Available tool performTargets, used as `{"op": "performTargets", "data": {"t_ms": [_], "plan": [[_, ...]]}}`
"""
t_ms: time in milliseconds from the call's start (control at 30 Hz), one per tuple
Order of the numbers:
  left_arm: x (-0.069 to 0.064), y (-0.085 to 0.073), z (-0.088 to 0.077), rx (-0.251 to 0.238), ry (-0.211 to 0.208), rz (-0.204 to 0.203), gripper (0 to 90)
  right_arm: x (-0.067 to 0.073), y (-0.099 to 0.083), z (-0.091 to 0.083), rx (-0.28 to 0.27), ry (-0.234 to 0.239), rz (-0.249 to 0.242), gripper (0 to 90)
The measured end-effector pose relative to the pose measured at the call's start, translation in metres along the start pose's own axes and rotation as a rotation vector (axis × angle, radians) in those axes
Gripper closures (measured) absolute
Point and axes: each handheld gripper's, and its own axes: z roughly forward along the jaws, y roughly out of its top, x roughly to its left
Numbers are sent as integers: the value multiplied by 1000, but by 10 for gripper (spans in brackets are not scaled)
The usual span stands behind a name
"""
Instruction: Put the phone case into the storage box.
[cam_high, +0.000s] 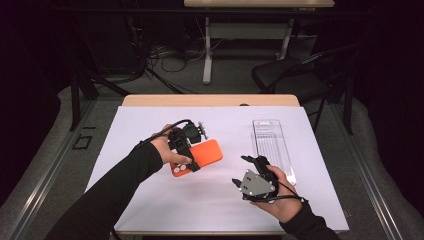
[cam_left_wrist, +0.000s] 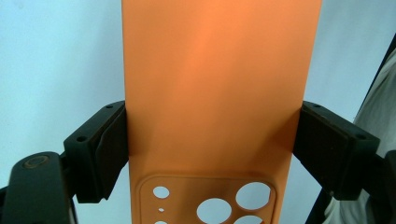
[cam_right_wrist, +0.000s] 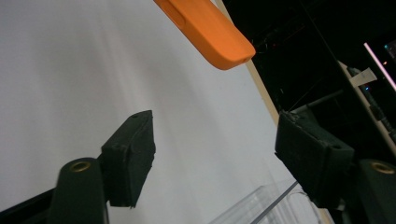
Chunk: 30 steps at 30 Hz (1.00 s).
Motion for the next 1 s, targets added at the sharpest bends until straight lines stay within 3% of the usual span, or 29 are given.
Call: {"op": "performTargets", "data": {"t_ms": [167, 467, 700, 933, 1000], "plan": [[0, 3, 1, 4, 2, -2, 159, -4, 5, 5, -1, -16, -69, 359], [2, 4, 4, 5, -2, -7, 159, -7, 11, 13, 62, -30, -189, 430], [2, 5, 5, 10, 0, -8, 159, -7, 13, 18, 66, -24, -196, 451], [1, 7, 7, 19, -8, -7, 159, -3, 16, 21, 69, -39, -254, 463], [1, 8, 8, 19, -6, -5, 159, -3, 16, 22, 76, -34, -239, 460]]}}
